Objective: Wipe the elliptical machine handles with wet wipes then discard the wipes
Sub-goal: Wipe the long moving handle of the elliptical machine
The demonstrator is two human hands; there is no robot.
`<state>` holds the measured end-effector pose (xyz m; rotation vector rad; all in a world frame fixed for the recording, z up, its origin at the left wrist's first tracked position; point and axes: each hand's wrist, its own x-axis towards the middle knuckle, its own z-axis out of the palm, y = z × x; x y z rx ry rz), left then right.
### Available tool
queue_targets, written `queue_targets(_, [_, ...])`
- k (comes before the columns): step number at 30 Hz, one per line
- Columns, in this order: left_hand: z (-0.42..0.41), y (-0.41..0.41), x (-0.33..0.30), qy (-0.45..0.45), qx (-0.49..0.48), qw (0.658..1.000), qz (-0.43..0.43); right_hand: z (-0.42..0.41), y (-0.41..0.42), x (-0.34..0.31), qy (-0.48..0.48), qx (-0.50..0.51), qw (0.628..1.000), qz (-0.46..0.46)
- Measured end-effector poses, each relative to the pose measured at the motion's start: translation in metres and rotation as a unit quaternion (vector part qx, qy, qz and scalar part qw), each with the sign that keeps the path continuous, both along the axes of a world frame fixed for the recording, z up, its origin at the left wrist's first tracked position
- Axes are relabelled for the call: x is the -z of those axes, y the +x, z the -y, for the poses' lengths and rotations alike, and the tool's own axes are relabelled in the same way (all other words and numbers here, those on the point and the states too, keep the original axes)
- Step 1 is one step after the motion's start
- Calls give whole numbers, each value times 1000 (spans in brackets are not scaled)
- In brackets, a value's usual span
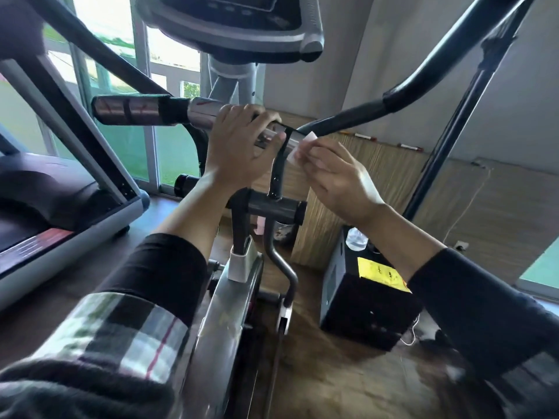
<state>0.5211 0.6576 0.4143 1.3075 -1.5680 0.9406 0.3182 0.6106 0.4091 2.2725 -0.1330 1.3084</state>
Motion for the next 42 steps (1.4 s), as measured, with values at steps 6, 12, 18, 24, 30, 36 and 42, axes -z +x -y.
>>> queue_targets(6, [-1,-1,0,-14,0,1000,-1,3,-13,4,-64,-1,998,-17])
queue_targets(12, [0,-2,2,-17,3,1000,-5,4,9,4,-111,8,993,-39])
queue_targets(18, [0,-2,0,-10,5,1000,-4,4,-2,7,-120,12,992,-34])
queue_targets(24, [-2,-3,-2,14,15,999,-35,-1,20,1,-93,13,995,-45])
queue_targets(30, [-5,-3,-3,38,17,998,-46,1,3,2,-17,-11,999,-32])
queue_targets(36, [-12,-4,-9,61,43,995,-67,-10,19,-15,119,-65,988,77])
queue_targets(42, [-27,5,-23,93,49,993,-45,-21,19,-25,206,-45,974,82])
